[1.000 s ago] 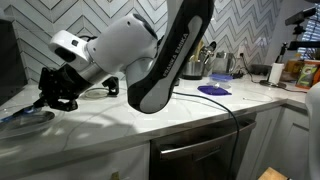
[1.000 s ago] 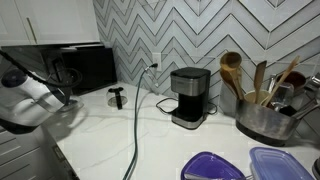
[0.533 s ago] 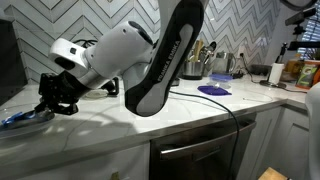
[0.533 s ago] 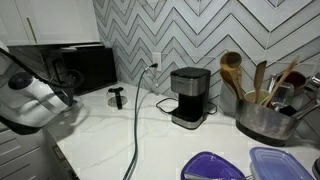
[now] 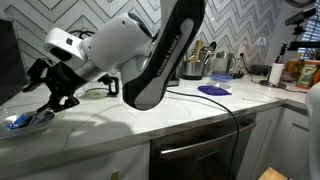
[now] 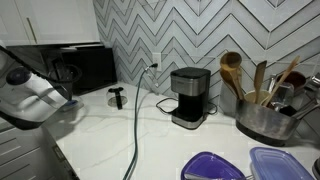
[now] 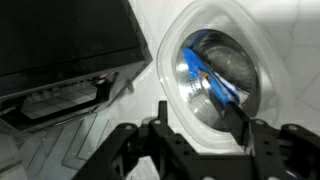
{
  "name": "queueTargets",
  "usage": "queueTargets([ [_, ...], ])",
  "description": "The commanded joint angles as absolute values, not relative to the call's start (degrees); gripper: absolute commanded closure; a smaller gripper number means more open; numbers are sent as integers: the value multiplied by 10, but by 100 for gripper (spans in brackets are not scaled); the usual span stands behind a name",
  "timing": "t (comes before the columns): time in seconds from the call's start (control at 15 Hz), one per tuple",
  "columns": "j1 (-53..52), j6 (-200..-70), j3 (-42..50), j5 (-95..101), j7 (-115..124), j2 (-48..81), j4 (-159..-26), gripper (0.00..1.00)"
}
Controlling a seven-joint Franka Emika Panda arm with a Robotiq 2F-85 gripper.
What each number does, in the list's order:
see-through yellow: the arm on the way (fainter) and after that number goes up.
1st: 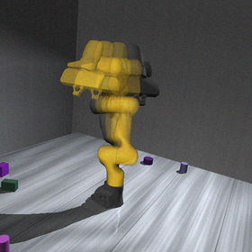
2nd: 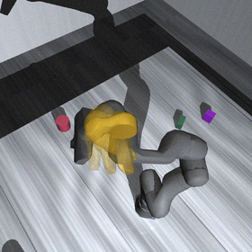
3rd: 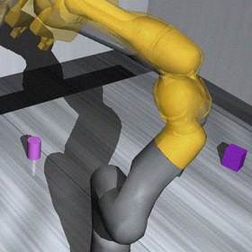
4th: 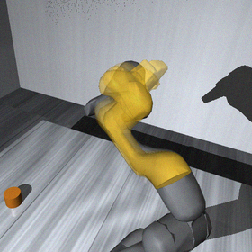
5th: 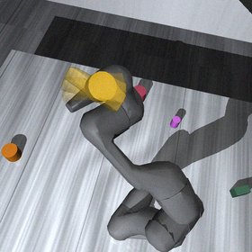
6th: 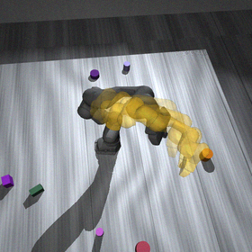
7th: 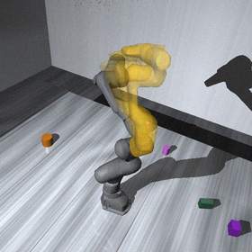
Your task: Put the blue packet in the silver plate in the lunchbox on the left
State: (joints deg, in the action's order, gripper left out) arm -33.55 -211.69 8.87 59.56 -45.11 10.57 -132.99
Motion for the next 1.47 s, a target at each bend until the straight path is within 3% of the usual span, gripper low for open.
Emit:
queueTargets([
  [0.0, -256, -2084, 5, 634, -438, 53, -1343, 6],
  [0.07, -238, -2081, -15, 639, -433, 44, -1344, 1],
  [0.4, -192, -2068, -79, 632, -356, -8, -1363, 0],
  [1.0, -240, -1943, -46, 684, 3, -171, -1454, 0],
  [1.4, -329, -1812, 48, 638, 85, -292, -1564, 0],
])
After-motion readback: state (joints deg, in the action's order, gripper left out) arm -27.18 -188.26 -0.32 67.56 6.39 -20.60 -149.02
